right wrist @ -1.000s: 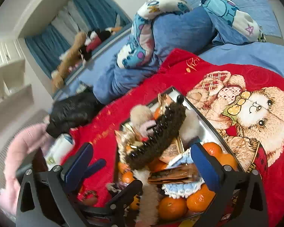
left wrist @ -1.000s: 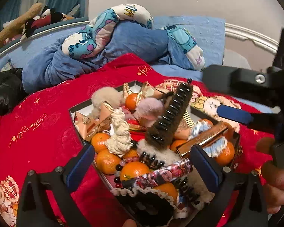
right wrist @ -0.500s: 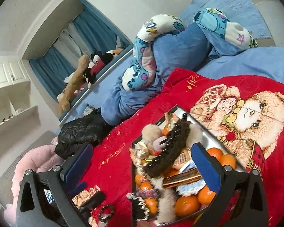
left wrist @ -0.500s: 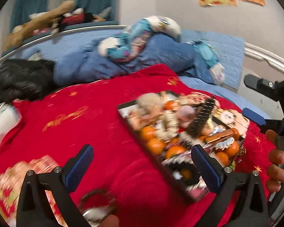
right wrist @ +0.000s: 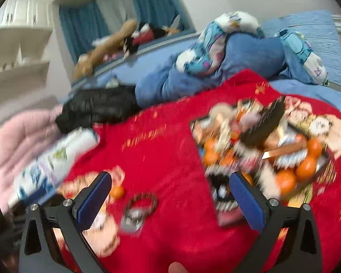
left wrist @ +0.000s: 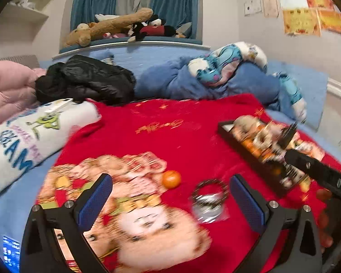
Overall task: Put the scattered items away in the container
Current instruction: 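Move both grippers back toward the orange and bagged bracelet on the blanket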
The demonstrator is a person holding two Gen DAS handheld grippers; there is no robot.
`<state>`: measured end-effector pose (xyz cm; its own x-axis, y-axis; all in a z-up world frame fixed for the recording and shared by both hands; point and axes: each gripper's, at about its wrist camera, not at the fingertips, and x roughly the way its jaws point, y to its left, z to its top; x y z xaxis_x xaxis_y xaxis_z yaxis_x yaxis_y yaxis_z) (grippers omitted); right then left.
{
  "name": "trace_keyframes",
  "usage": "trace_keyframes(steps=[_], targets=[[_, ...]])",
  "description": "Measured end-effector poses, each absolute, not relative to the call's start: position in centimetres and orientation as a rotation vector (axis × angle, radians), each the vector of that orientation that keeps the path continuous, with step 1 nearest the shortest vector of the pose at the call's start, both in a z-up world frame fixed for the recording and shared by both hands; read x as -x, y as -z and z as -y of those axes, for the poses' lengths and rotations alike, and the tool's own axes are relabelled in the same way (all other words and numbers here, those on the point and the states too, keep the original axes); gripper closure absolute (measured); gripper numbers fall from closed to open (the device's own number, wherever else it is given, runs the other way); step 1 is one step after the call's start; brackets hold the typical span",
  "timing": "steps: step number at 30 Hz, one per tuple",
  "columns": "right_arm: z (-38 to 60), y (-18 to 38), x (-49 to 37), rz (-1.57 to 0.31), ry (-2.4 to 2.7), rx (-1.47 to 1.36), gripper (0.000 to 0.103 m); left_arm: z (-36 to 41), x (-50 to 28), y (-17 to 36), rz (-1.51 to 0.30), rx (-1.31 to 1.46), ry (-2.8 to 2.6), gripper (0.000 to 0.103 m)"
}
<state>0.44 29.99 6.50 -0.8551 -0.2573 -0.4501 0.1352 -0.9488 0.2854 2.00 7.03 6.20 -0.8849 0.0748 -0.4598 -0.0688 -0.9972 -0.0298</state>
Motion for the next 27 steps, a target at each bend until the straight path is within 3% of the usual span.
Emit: trace_keyframes(steps=[11, 16, 27], targets=[[-27.3, -4.1, -1.1, 0.3, 2.89, -0.806, 0.0, -6.8, -3.0, -2.0, 0.101, 0.847, -2.87, 0.0], [-27.0, -3.7, -1.1, 0.256, 2.912, -0.831, 0.0, -7.4, -2.9, -1.3, 0.05, 0.846, -2.89, 0.0], [-25.5, -2.2, -0.9, 0.135, 2.913, -0.886, 0.0, -6.5, -2.3, -1.4, 0.128, 0.843, -2.888, 0.0]])
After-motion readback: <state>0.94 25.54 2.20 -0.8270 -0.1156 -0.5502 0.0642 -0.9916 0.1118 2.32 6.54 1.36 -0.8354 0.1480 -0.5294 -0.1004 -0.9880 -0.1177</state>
